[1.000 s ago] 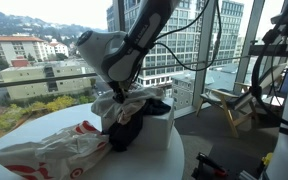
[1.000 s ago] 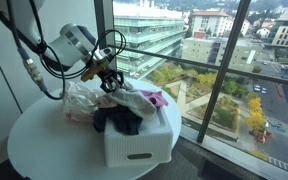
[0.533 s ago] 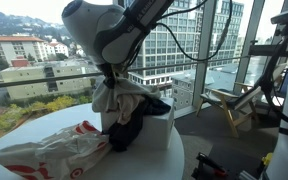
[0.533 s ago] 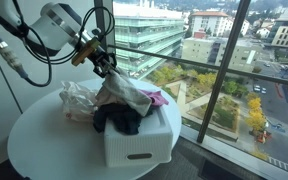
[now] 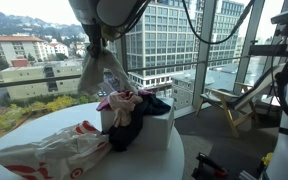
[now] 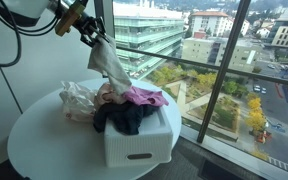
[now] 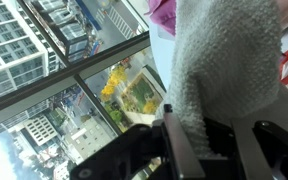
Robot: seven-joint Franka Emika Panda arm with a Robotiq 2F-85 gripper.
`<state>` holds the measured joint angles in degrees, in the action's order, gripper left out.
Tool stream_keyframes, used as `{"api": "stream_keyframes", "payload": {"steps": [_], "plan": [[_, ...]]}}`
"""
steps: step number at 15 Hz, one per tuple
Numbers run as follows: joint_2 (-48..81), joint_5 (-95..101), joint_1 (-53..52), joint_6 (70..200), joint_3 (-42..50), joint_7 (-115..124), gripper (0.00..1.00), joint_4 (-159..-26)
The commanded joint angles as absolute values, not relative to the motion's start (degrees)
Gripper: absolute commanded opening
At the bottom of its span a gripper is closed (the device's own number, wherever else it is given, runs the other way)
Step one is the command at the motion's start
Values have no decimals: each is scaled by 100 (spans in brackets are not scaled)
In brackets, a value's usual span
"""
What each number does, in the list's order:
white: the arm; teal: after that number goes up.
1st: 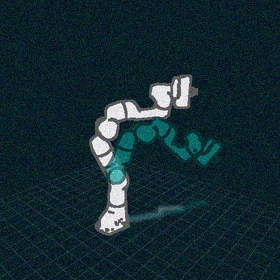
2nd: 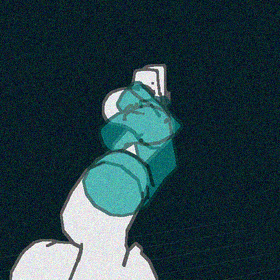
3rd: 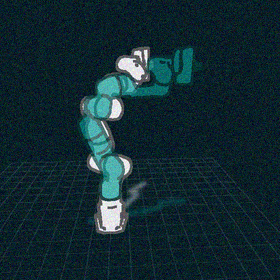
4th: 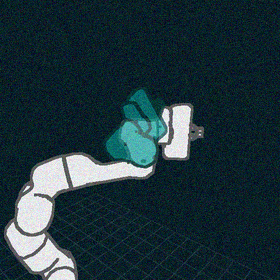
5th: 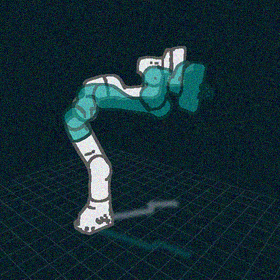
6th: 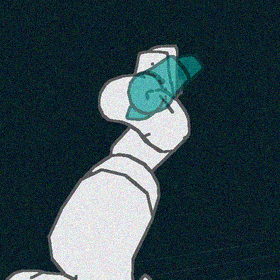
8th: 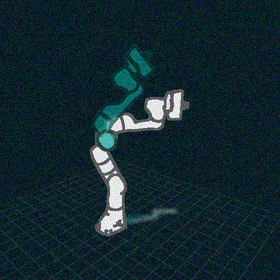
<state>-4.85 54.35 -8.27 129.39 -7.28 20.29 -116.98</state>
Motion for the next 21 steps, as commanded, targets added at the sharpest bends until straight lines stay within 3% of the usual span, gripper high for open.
{"api": "stream_keyframes", "payload": {"steps": [1, 8, 13, 21], "plan": [[-711, 5556, -766, 13667, -764, 2303, 7, -11642], [-15, 4569, -914, 15768, -791, 2235, 6, -11774], [745, 4220, -1040, 16489, -1040, 2166, 6, -11645], [1289, 5230, -1109, 15921, -674, 2733, 5, -11665]]}}
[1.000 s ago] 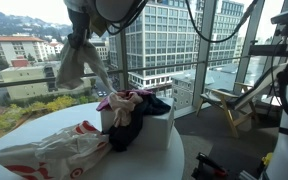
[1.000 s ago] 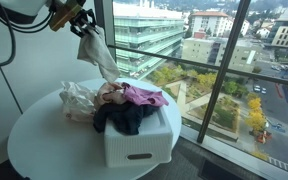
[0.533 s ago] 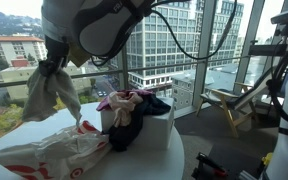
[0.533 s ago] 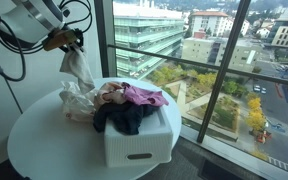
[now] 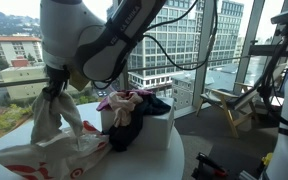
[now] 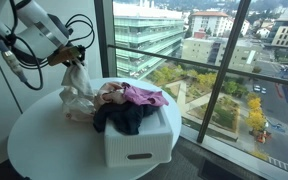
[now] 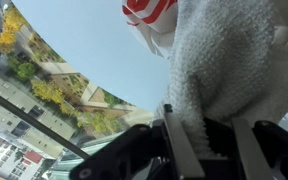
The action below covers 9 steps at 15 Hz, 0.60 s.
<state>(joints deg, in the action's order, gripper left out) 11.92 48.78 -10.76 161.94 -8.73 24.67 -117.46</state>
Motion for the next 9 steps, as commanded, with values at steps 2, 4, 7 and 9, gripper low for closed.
{"api": "stream_keyframes", "payload": {"steps": [2, 4, 7, 9], "plan": [[1332, 5310, -1102, 15655, -594, 2713, 6, -11741], [1387, 5250, -1107, 15477, -595, 2520, 6, -11833], [1514, 5051, -1138, 15493, -784, 2178, 6, -11930], [1609, 5025, -1167, 15679, -952, 2006, 6, -11950]]}}
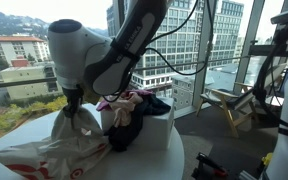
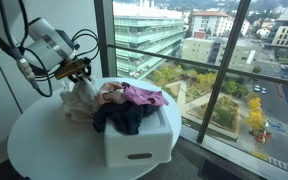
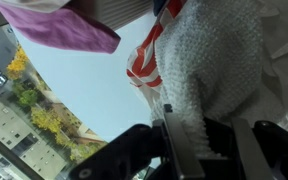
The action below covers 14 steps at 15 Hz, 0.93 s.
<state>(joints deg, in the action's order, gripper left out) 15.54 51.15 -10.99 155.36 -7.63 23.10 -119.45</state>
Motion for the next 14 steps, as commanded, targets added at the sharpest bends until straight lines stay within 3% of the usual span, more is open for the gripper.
{"api": "stream_keyframes", "payload": {"steps": [1, 14], "plan": [[1672, 5070, -1204, 15715, -1027, 1971, 6, -11909], [2462, 8285, -1876, 16322, -520, 3870, 6, -10810]]}}
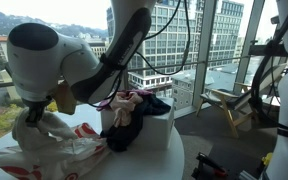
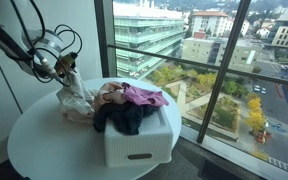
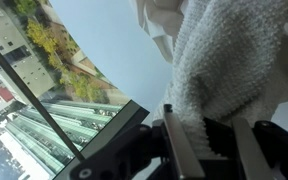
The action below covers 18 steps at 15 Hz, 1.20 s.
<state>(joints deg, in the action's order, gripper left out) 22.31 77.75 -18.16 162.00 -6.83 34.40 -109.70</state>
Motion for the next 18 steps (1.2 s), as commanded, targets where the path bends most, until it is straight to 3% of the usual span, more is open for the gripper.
{"api": "stream_keyframes", "payload": {"steps": [1, 15, 17, 18], "plan": [[2524, 8403, -1863, 16330, -508, 3994, 6, -10899], [3896, 9011, -1719, 16360, -437, 4405, 6, -10889], [3729, 8454, -1600, 16279, -552, 3938, 40, -11105], [3647, 8208, -1563, 16221, -597, 3791, 47, -11172]]}}
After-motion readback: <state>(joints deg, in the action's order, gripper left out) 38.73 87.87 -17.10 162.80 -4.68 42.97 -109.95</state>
